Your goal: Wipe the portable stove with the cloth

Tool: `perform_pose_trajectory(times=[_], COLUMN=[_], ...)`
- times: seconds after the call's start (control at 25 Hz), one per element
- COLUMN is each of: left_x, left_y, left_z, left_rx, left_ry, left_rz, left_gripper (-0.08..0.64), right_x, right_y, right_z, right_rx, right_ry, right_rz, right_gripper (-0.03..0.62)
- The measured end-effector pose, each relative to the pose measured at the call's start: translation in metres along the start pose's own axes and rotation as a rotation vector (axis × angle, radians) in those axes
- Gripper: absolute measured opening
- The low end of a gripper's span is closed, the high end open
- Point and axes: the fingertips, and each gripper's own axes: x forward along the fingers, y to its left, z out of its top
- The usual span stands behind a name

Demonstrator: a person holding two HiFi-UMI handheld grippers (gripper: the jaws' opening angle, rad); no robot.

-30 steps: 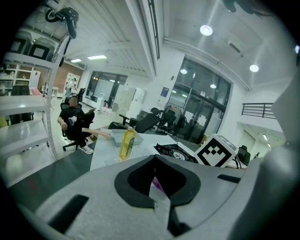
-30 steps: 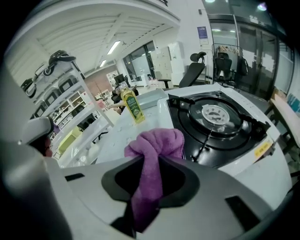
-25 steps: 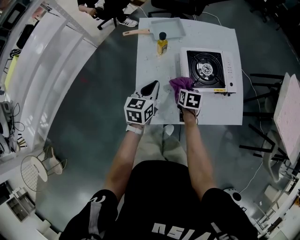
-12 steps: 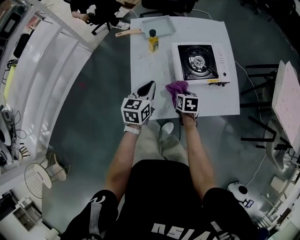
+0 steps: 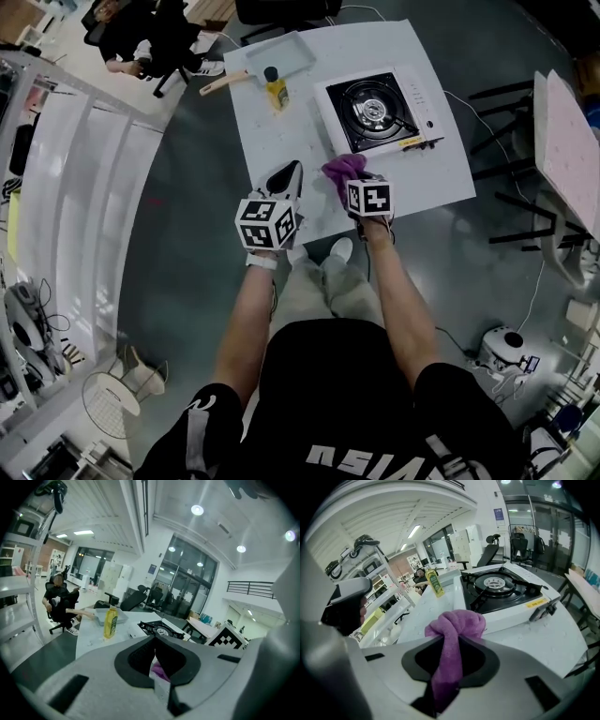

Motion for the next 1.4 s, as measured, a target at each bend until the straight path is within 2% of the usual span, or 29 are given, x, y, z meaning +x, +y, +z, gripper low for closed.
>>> perform_pose_trajectory(times=[0.4,0.68,1.16,1.4], left_x=[0.012,0.025,0.06,0.081], left_y=[0.009,-0.004,-0.042,-0.068], left_z=[-0.004,-0.004,-0.007,-0.008], left_rx=[0.04,0.062,0.045,0.033], left_ry=[0.051,0.074,0.072,0.076], left_rz=[-0.099,-0.131,-0.062,-0.035], left_gripper=[0.006,0.006,0.006,0.006], right_x=[0.008,0.004,-0.004,-0.014], right_y=[-0.016,-0.026,-0.079,-0.125], right_z=[0.008,0.007,0.013,0.025], right_rx=[0.089,0.109,0.087,0.093], right_ry=[-0.035,-0.054,-0.039,-0.037], right_rz=[-0.065,-0.053,-0.012,-0.019], right_gripper=[0.089,0.089,0.089,0.089])
